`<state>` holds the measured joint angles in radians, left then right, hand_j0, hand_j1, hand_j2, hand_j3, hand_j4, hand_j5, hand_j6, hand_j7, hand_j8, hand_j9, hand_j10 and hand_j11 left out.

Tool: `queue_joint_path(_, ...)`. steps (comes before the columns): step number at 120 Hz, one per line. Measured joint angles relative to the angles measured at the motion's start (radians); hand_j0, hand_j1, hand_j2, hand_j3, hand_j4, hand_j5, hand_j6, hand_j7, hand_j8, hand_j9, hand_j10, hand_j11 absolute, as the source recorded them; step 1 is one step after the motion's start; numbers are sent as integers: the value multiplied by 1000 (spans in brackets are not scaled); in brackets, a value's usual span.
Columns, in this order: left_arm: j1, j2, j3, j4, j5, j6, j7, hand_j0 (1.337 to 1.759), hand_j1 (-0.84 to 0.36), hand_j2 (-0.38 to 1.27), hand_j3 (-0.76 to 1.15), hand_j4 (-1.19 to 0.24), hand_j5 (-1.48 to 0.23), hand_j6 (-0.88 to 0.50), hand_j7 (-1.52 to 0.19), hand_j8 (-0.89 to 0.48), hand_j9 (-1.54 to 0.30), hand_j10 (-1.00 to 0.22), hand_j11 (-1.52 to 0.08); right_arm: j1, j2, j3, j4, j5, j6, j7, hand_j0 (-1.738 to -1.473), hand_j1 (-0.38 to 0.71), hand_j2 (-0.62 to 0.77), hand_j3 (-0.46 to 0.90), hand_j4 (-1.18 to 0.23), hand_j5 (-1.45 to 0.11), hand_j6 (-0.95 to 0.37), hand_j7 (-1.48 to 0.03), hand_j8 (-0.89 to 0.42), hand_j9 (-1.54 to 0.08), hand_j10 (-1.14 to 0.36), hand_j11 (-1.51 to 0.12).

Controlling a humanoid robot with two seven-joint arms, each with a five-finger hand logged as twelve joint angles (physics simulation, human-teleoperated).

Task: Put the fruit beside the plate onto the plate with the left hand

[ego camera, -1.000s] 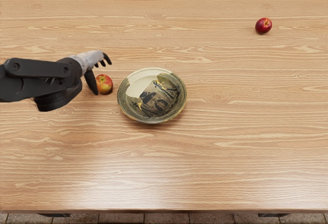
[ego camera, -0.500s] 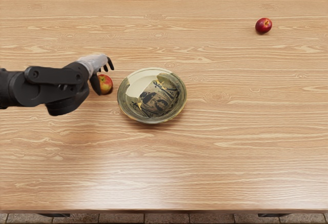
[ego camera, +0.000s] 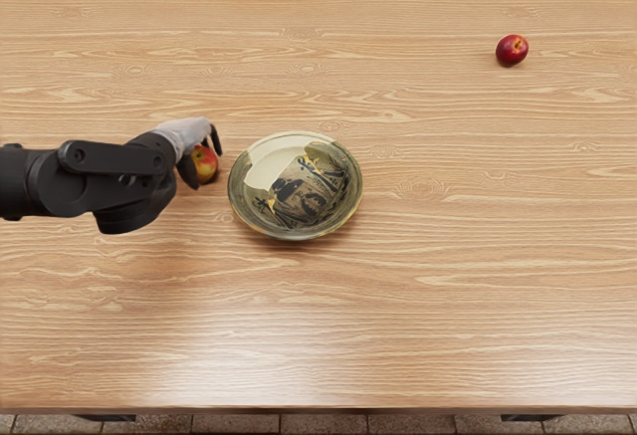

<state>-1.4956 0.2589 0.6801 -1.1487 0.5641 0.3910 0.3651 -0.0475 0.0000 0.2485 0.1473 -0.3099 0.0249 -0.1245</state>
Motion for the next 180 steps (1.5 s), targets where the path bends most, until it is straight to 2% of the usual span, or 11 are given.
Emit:
queue_joint_path(12, 3, 0, 3, 2, 4, -1, 0, 1654, -236, 48, 0, -558, -727, -432, -743, -452, -745, -549, -745, 0, 0, 0, 0, 0, 0, 0, -1658, -309, -7, 0, -33, -43, -34, -43, -33, -43, -33, -43)
queue_joint_path(18, 6, 0, 4, 6, 7, -1, 0, 1652, -253, 124, 0, -587, -752, -423, -780, -444, -785, -570, -786, 0, 0, 0, 0, 0, 0, 0, -1658, -309, -7, 0, -33, -43, -34, -43, -34, -43, -33, -43)
queue_joint_path(32, 6, 0, 13, 12, 4, -2, 0, 1650, -235, 92, 0, -628, -821, -421, -854, -441, -862, -615, -863, 0, 0, 0, 0, 0, 0, 0, -1658, -309, -7, 0, -33, -43, -34, -43, -33, -43, -33, -43)
queue_joint_path(38, 6, 0, 17, 13, 3, -2, 0, 1650, -236, 132, 0, -642, -848, -429, -878, -446, -886, -635, -888, 0, 0, 0, 0, 0, 0, 0, -1658, -309, -7, 0, -33, -43, -34, -43, -34, -43, -33, -43)
queue_joint_path(53, 5, 2, 22, 15, -1, -3, 0, 1650, -268, 239, 0, -634, -914, -414, -940, -440, -947, -680, -949, 0, 0, 0, 0, 0, 0, 0, -1658, -309, -7, 0, -34, -43, -34, -43, -34, -43, -34, -43)
queue_joint_path(65, -3, 4, 23, 14, -5, -5, 0, 1650, -291, 263, 0, -586, -968, -372, -977, -406, -975, -694, -977, 0, 0, 0, 0, 0, 0, 0, -1658, -309, -7, 0, -33, -43, -34, -43, -33, -43, -33, -43)
queue_joint_path(116, -139, 13, 12, -17, -9, -25, 6, 1651, -324, 297, 0, -524, -1045, -325, -1012, -371, -997, -672, -1007, 0, 0, 0, 0, 0, 0, 0, -1658, -309, -7, 0, -33, -43, -33, -43, -33, -43, -33, -43)
queue_joint_path(180, -239, -136, -30, -149, -83, -29, 7, 1652, -364, 384, 0, -488, -1067, -300, -1012, -350, -991, -657, -1006, 0, 0, 0, 0, 0, 0, 0, -1658, -309, -7, 0, -33, -43, -33, -43, -33, -43, -33, -43)
